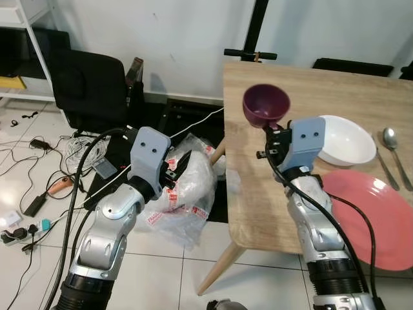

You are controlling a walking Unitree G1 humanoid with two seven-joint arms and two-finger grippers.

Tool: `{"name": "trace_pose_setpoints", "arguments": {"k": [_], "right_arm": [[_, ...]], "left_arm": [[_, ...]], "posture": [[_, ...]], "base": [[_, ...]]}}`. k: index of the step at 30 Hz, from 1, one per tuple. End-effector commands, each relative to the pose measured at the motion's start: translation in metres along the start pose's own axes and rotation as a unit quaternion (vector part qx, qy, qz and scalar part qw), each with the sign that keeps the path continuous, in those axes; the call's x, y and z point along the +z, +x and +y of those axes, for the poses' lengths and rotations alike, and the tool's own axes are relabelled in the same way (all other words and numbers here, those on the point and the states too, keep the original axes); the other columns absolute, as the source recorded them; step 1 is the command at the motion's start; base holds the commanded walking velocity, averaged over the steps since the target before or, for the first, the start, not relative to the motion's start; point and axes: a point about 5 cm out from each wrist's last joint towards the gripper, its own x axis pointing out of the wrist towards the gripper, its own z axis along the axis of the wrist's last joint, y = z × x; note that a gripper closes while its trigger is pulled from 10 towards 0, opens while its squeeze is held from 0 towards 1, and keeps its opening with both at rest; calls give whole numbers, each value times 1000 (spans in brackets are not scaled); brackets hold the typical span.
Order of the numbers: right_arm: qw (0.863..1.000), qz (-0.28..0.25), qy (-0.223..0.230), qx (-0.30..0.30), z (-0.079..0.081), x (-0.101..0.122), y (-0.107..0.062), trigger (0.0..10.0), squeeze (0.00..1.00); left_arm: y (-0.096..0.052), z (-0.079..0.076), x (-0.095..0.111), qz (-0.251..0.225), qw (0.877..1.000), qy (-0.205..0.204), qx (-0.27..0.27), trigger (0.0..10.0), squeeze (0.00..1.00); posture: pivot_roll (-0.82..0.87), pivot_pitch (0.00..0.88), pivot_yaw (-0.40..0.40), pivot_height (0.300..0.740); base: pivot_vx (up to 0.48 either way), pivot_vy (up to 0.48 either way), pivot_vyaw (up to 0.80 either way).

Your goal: Setting the table

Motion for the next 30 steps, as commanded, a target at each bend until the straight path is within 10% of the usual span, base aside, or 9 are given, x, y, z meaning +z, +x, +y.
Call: {"name": "trace_pose_setpoints", "arguments": {"k": [1,21,22,23,24,30], "right_arm": [[999,36,-17,-6,-6,-13,-2,10000,0],[994,110,7,1,-17,-51,-19,10000,0],[994,111,6,0,-17,-52,-19,10000,639],[994,112,4,-2,-18,-52,-19,10000,639],[994,111,5,-5,-19,-52,-19,10000,1000],[995,99,4,-21,-23,-48,-18,10000,1000]], "left_arm": [[1,-2,0,14,1000,-1,-26,10000,0],[-9,16,-25,97,987,2,-131,10000,0],[-8,15,-24,94,987,1,-132,10000,0],[-8,14,-23,92,987,0,-134,10000,0],[-7,13,-23,90,987,-2,-136,10000,0],[-7,11,-24,88,986,-5,-143,10000,0]], "posture": [[-116,24,-8,740],[-114,36,-7,740],[-116,36,-8,740],[-116,36,-8,740],[-116,36,-8,740],[-122,37,-8,740]], "base": [[0,0,0],[0,0,0],[0,0,0],[0,0,0],[0,0,0],[0,0,0]]}}
